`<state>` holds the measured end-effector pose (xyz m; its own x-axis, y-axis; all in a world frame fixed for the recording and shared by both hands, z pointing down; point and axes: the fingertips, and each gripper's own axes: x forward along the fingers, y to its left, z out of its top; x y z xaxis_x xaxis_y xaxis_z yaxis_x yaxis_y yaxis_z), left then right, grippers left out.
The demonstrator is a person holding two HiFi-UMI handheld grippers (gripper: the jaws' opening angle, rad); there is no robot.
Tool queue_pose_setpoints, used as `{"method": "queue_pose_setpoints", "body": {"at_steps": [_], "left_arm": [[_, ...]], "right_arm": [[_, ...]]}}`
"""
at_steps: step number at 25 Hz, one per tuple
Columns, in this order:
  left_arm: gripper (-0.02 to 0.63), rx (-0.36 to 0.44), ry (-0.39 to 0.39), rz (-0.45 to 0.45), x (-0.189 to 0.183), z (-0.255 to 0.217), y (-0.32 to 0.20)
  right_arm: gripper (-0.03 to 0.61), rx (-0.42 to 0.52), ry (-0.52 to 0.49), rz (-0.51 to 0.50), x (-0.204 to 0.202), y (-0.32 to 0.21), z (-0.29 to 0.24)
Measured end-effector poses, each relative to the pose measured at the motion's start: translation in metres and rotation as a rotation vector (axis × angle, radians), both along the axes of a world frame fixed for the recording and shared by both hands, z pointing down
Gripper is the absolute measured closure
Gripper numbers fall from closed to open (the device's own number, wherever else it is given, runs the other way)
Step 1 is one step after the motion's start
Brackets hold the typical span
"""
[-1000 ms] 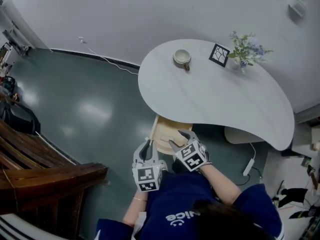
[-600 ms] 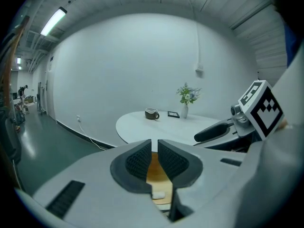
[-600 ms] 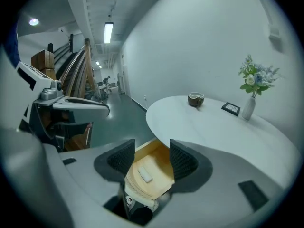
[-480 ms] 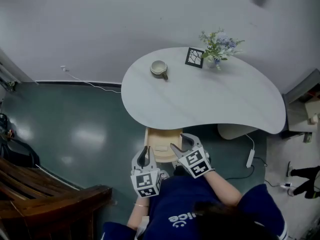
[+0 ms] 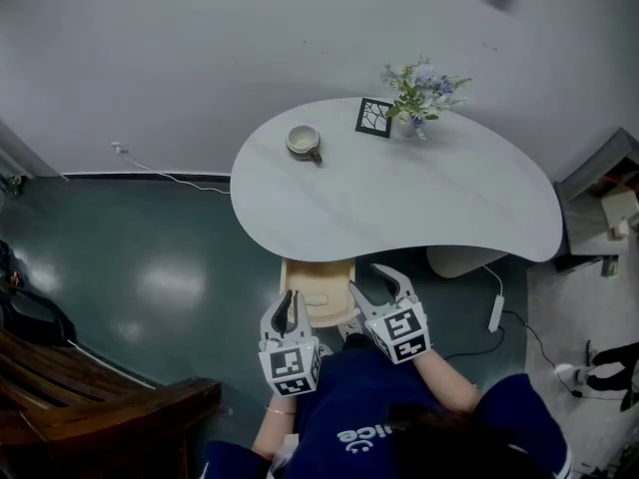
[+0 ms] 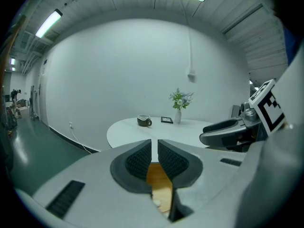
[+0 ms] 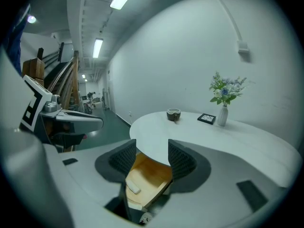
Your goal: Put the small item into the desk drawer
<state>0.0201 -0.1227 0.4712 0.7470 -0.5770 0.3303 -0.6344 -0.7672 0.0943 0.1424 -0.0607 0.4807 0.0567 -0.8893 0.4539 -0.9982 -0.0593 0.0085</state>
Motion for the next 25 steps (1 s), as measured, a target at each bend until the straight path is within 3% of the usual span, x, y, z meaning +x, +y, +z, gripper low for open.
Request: {"method": "queue_pose_setpoints", "body": {"at_steps": [5, 9, 16, 25], "left_arm": [[0.571, 0.056, 0.035, -0.007, 0.006, -0.022, -0.004], [0.571, 0.086, 0.072, -0.017, 0.007, -0.039, -0.007], [0.571, 0.067, 0.072, 0.000, 0.008, -0.040, -0.010], [0.571, 0.097, 0.059, 0.009, 0.004, -0.043, -0.011]], "right_arm": [[0.386, 0.054, 0.022, 0.032, 0.010, 0.003, -0.012], [0.465, 0.088, 0.047, 0.058, 0.015, 0.005, -0.019], [0.566, 0.148, 0.064, 0.101, 0.021, 0.004, -0.032], [0.571, 0.145, 0.094, 0.095, 0.019, -0.001, -0.033]]}}
